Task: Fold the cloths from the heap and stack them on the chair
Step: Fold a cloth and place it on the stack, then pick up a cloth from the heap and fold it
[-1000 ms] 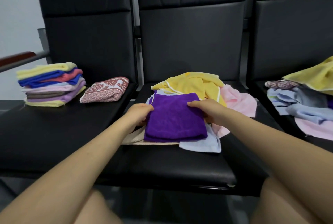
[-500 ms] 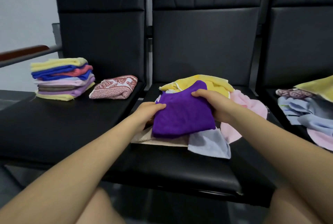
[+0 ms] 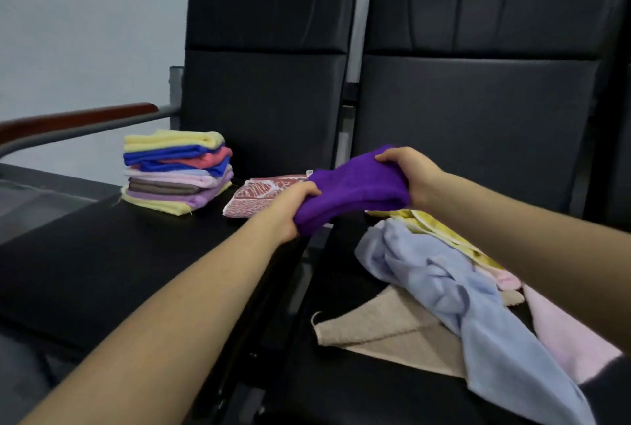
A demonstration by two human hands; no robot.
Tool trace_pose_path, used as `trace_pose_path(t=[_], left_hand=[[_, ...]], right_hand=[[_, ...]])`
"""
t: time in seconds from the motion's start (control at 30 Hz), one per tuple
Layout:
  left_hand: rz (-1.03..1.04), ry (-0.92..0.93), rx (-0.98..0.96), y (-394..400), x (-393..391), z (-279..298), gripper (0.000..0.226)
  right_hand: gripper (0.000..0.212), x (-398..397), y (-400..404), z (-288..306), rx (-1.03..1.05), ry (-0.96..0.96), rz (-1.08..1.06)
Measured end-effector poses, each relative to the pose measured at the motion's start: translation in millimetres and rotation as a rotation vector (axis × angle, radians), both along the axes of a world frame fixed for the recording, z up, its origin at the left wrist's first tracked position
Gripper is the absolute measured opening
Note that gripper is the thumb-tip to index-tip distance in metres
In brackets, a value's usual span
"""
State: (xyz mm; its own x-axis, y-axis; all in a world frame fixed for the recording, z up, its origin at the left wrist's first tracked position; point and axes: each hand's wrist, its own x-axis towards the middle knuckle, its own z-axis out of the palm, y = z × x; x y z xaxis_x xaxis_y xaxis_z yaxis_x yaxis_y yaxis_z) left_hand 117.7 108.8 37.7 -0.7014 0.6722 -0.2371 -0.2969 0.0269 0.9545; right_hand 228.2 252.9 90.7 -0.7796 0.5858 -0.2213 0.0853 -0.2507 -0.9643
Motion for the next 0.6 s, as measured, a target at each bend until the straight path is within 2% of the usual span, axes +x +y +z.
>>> trace_pose_path(t=[0.03, 0.07, 0.17, 0.23, 0.3, 0.37, 0.4, 0.5, 0.6], left_hand=[[0.038, 0.040, -0.025, -3.6, -21.3, -0.1, 0.010], [0.083, 0.081, -0.042, -5.5, -46.7, 1.2, 0.015], [0.219, 0.359, -0.078, -5.0, -111.5, 9.4, 0.041], [0.318, 0.581, -0.228, -4.8, -143.6, 3.9, 0.050], [0.390, 0.775, -0.468, -5.7, -168.5, -21.6, 0.049], [0.417, 0.855, -0.611, -9.2, -174.8, -55.8, 0.043], [0.426, 0.874, -0.639, -10.1, -175.5, -67.8, 0.041], [0.472, 0.920, -0.654, -12.8, -170.2, -84.7, 0.040], [0.495, 0.945, -0.737, -18.2, -151.5, -61.5, 0.040]], right_hand=[[0.015, -19.2, 5.0, -3.5, 0.039, -0.039, -0.022], [0.020, -43.9, 10.5, -8.1, 0.065, -0.050, -0.034], [0.036, -108.9, 19.9, -21.0, 0.105, 0.023, -0.112], [0.041, -147.6, 19.7, -38.9, 0.161, 0.039, -0.123], [0.056, -175.7, 13.5, -72.2, 0.290, -0.075, -0.051], [0.069, -182.1, 4.6, -102.6, 0.494, -0.228, 0.020], [0.068, -182.1, 3.6, -111.4, 0.576, -0.256, 0.023], [0.063, -168.6, 6.4, -127.8, 0.581, -0.202, 0.006], [0.051, -132.6, 7.3, -115.1, 0.509, -0.162, 0.018]])
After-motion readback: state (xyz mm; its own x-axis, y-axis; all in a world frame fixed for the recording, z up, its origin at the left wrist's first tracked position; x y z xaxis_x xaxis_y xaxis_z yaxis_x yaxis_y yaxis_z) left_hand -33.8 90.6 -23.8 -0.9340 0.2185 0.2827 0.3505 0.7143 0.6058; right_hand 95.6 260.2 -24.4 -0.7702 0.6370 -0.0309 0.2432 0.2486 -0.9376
